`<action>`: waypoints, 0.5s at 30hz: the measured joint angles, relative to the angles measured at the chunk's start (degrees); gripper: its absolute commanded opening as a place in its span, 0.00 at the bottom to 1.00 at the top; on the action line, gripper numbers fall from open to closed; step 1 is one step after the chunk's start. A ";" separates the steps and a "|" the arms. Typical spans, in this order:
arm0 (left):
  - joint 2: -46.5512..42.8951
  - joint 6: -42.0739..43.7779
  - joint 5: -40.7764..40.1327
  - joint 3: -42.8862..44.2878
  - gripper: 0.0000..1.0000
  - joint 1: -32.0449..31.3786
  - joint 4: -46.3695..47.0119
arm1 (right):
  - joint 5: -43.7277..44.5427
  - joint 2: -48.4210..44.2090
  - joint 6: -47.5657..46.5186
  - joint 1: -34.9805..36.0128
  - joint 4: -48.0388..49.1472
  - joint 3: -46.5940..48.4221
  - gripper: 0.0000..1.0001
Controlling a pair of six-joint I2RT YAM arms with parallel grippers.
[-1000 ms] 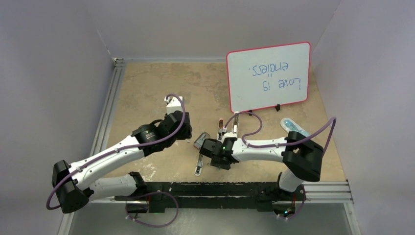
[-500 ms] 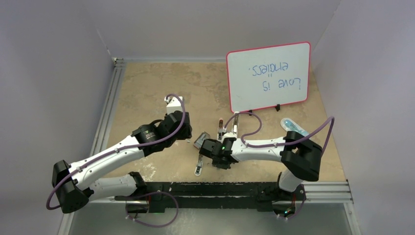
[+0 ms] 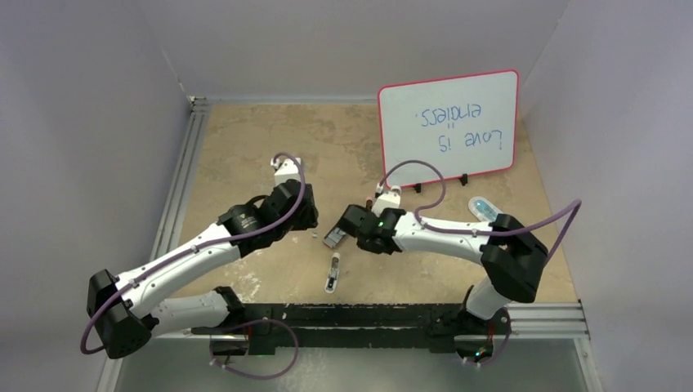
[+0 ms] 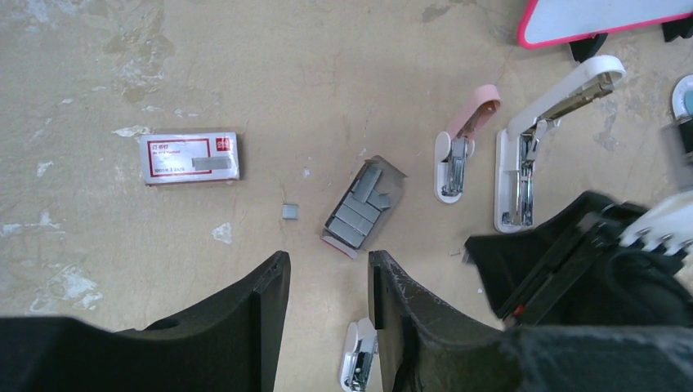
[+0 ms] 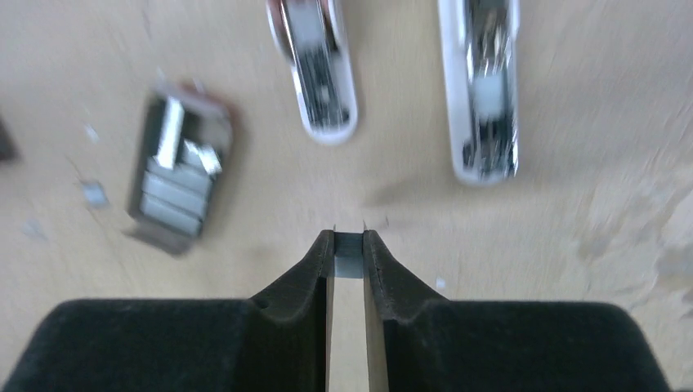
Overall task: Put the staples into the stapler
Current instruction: Pick up the staple from the center of the board, then install the staple into the stapler.
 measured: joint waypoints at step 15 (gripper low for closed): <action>0.31 2.71 16.61 -2.80 0.39 15.41 1.44 | 7.96 2.01 -24.98 -11.67 15.37 2.03 0.17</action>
